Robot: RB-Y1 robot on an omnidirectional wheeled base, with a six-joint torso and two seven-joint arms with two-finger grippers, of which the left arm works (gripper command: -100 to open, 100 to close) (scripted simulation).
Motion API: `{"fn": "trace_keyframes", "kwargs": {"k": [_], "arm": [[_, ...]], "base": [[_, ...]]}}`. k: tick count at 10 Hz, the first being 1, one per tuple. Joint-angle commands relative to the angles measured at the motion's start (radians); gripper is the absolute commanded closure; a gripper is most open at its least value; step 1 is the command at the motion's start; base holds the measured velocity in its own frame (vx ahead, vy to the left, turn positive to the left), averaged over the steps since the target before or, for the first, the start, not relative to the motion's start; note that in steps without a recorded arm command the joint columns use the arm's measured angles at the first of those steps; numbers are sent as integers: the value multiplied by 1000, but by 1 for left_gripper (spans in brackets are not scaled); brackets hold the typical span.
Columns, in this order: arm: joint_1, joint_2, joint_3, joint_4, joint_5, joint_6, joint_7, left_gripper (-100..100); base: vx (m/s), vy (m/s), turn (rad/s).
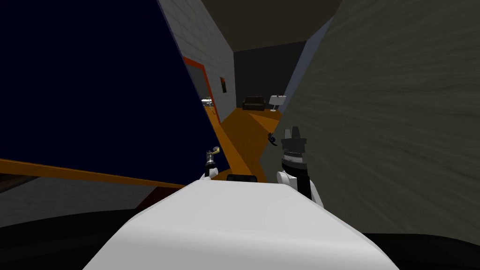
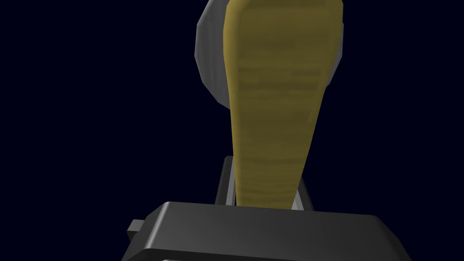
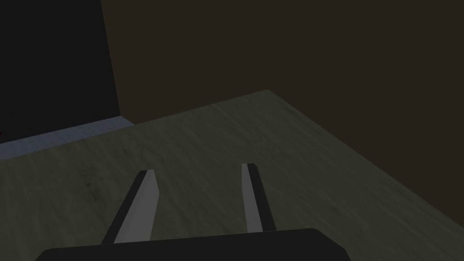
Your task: Push the door open
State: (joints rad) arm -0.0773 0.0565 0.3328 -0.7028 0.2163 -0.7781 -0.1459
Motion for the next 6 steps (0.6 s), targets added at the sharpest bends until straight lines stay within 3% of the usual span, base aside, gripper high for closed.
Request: {"fn": "trace_keyframes", "kwargs": {"k": [1, 6], "arm": [[-8, 6, 13, -6, 8, 0, -6, 100], [-7, 7, 54, -8, 34, -1, -21, 100]], "base": [[169, -25, 44], [169, -14, 32]]}}
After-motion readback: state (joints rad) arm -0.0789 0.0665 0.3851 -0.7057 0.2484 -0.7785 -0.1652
